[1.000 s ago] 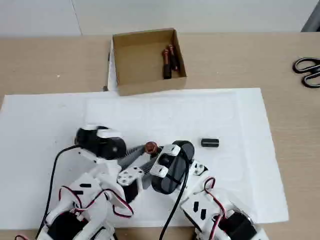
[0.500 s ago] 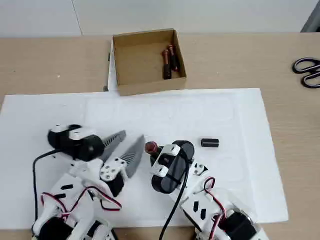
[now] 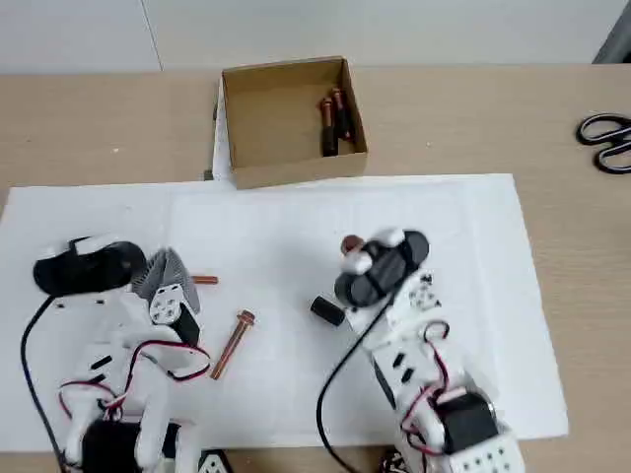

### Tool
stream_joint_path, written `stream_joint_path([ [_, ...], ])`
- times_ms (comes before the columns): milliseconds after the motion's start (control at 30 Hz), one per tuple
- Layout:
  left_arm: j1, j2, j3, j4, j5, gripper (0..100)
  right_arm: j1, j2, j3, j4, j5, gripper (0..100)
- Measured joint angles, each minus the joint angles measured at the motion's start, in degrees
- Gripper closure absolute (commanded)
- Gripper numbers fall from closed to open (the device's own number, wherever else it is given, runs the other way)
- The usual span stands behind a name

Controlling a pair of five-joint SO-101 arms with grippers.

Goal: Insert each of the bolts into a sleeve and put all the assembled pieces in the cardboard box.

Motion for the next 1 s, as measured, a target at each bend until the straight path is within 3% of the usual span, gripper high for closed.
stream_joint_path([
  [233,-3.6,0.2,0.7,1.1,-1.3,99,0.6,27.4,-19.0,-2.0,-4.6,99.5],
  [733,-3.8,0.3,1.3,1.1,-5.3,99,3.8,79.9,-63.2,-15.8,-4.6,99.5],
  [1000,-3.8,0.3,1.3,1.6,-5.3,99,3.8,107.0,-89.3,-17.3,-4.6,99.5],
])
